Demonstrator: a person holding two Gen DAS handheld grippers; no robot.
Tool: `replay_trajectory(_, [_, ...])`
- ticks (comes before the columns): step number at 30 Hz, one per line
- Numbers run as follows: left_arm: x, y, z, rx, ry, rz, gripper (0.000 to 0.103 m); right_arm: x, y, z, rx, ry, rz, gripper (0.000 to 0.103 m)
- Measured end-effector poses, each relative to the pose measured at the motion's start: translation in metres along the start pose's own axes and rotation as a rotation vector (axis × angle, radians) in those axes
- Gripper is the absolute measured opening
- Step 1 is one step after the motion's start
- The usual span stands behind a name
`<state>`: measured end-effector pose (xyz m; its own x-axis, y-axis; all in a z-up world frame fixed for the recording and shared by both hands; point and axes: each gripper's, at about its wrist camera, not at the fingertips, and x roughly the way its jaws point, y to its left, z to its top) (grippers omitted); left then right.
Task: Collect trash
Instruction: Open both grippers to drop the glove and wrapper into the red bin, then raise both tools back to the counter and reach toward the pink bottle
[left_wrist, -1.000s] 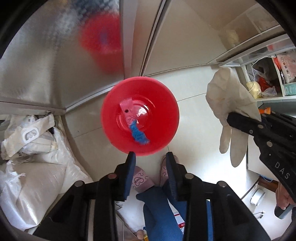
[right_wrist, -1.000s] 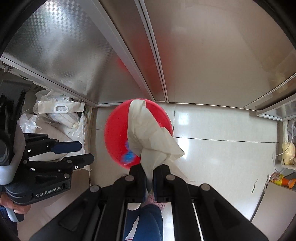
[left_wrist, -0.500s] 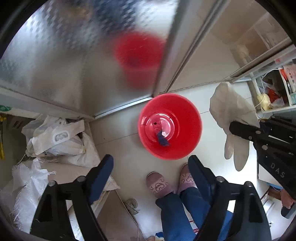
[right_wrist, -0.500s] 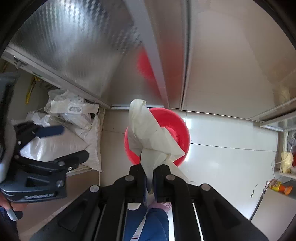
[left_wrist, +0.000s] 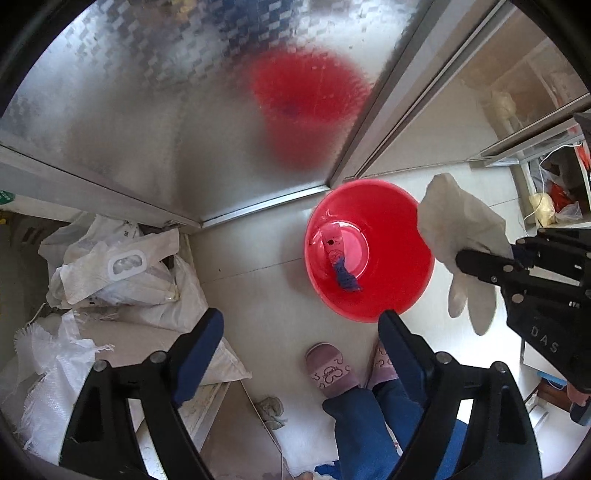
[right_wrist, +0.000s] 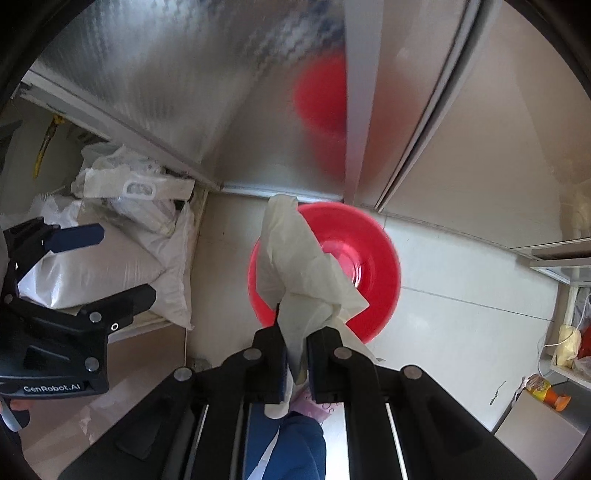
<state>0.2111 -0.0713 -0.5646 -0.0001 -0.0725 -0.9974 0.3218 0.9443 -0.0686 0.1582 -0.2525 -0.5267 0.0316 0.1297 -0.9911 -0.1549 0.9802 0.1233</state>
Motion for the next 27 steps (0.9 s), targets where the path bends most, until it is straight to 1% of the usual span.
replay_trajectory(1, [0.0, 0.0, 0.0, -0.001, 0.002, 0.002, 0.084, -0.002, -0.001, 0.0, -0.001, -0.004, -0.008, 0.013])
replay_trajectory(3, [-0.001, 0.001, -0.001, -0.007, 0.003, 0.006, 0.084, -0.004, 0.0, -0.001, -0.005, -0.01, -0.023, 0.023])
replay_trajectory(4, [-0.002, 0.0, -0.001, -0.01, 0.002, 0.006, 0.084, -0.005, 0.0, -0.001, -0.009, -0.011, -0.023, 0.026])
replay_trajectory(6, [-0.006, -0.002, -0.003, -0.014, -0.002, 0.016, 0.084, -0.007, -0.001, -0.003, -0.02, -0.008, -0.017, 0.039])
replay_trajectory(8, [-0.012, -0.005, -0.005, -0.014, -0.009, 0.034, 0.084, -0.009, -0.001, -0.006, -0.033, -0.006, -0.03, 0.044])
replay_trajectory(10, [-0.02, -0.008, -0.008, -0.011, -0.016, 0.038, 0.084, -0.016, -0.001, -0.009, -0.041, -0.009, -0.033, 0.046])
replay_trajectory(12, [-0.031, -0.011, -0.01, -0.017, -0.023, 0.038, 0.084, -0.028, -0.002, -0.012, -0.043, -0.019, -0.031, 0.056])
replay_trajectory(14, [-0.048, -0.014, -0.014, -0.029, -0.036, 0.038, 0.084, -0.043, 0.0, -0.016, -0.039, -0.032, -0.027, 0.061])
replay_trajectory(17, [-0.081, -0.021, -0.02, -0.043, -0.054, 0.04, 0.084, -0.076, 0.003, -0.021, -0.046, -0.054, -0.045, 0.069])
replay_trajectory(19, [-0.11, -0.025, -0.024, -0.047, -0.066, 0.049, 0.084, -0.104, 0.006, -0.024, -0.05, -0.07, -0.052, 0.072])
replay_trajectory(22, [-0.165, -0.031, -0.029, -0.069, -0.105, 0.066, 0.084, -0.156, 0.013, -0.028, -0.067, -0.108, -0.075, 0.078])
replay_trajectory(24, [-0.203, -0.032, -0.033, -0.097, -0.136, 0.09, 0.084, -0.191, 0.021, -0.03, -0.071, -0.14, -0.11, 0.084])
replay_trajectory(25, [-0.224, -0.032, -0.034, -0.108, -0.157, 0.106, 0.084, -0.209, 0.025, -0.029, -0.074, -0.153, -0.13, 0.085])
replay_trajectory(27, [-0.26, -0.033, -0.038, -0.125, -0.19, 0.12, 0.084, -0.245, 0.033, -0.03, -0.089, -0.185, -0.14, 0.085])
